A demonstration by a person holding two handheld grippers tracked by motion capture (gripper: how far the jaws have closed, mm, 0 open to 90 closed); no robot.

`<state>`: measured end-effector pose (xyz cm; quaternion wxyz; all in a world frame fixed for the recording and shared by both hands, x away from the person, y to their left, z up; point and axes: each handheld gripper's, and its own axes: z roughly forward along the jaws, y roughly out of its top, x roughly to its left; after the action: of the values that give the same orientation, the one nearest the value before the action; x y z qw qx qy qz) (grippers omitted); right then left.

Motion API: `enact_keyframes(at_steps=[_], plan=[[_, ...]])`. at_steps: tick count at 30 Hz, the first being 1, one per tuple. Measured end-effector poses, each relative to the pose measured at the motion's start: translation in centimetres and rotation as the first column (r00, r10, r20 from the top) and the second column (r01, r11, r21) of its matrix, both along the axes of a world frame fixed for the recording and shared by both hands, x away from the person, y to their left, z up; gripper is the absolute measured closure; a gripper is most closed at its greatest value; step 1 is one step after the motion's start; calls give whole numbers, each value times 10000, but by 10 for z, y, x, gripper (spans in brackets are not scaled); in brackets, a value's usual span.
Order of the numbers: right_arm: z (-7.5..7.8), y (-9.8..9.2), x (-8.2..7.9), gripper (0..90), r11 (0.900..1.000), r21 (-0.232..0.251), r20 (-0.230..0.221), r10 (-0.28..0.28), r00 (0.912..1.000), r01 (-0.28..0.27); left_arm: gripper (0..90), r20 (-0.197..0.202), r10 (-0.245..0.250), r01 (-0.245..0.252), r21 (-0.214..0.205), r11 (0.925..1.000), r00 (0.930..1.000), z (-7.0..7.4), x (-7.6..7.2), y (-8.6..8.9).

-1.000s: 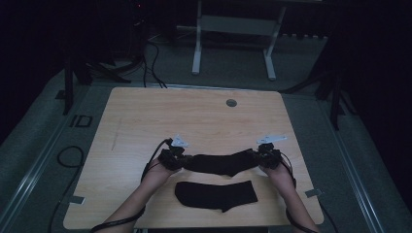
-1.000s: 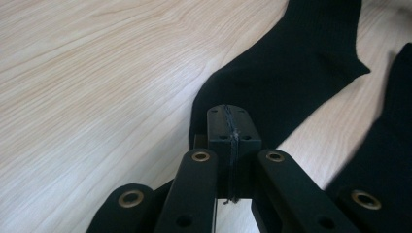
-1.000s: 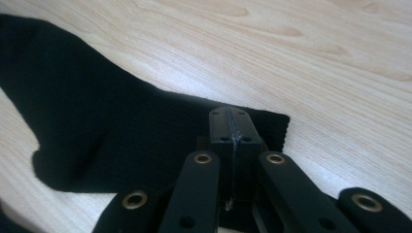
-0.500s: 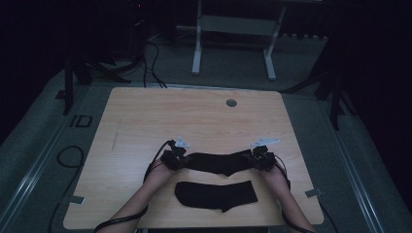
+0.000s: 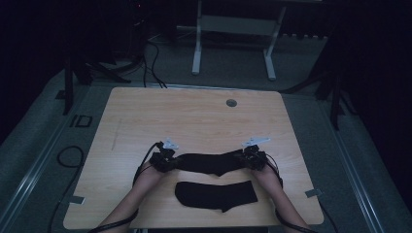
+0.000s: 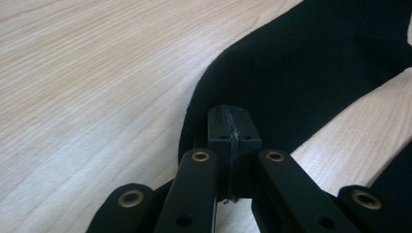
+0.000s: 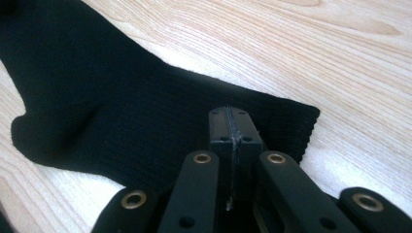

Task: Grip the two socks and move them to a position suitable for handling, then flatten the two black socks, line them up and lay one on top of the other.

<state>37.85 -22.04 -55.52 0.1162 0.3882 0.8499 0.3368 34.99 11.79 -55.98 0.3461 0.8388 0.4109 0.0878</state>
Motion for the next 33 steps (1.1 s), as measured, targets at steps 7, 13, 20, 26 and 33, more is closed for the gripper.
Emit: enact_keyframes(at_steps=[7, 13, 20, 26, 33], plan=[[1, 1, 2, 849, 9998, 186, -174, -27, 9998, 30, 892, -90, -12, 11, -149, 9999, 10000, 0, 1, 1], [13, 1, -3, 745, 9991, 404, -81, 127, 9999, -124, 731, 106, -384, 388, -407, 9984, 9992, 7, -4, 1], [31, -1, -16, 535, 9972, 501, 352, 545, 9979, -562, 546, 418, -587, 612, -615, 9962, 9974, 27, -18, 8], [40, -9, -31, 475, 9964, 555, 496, 613, 9969, -640, 479, 530, -818, 855, -732, 9936, 9952, 37, -43, 13], [43, -29, -61, 457, 9973, 601, 484, 387, 9981, -415, 465, 202, -910, 926, -1025, 9904, 9956, 35, -71, 16]])
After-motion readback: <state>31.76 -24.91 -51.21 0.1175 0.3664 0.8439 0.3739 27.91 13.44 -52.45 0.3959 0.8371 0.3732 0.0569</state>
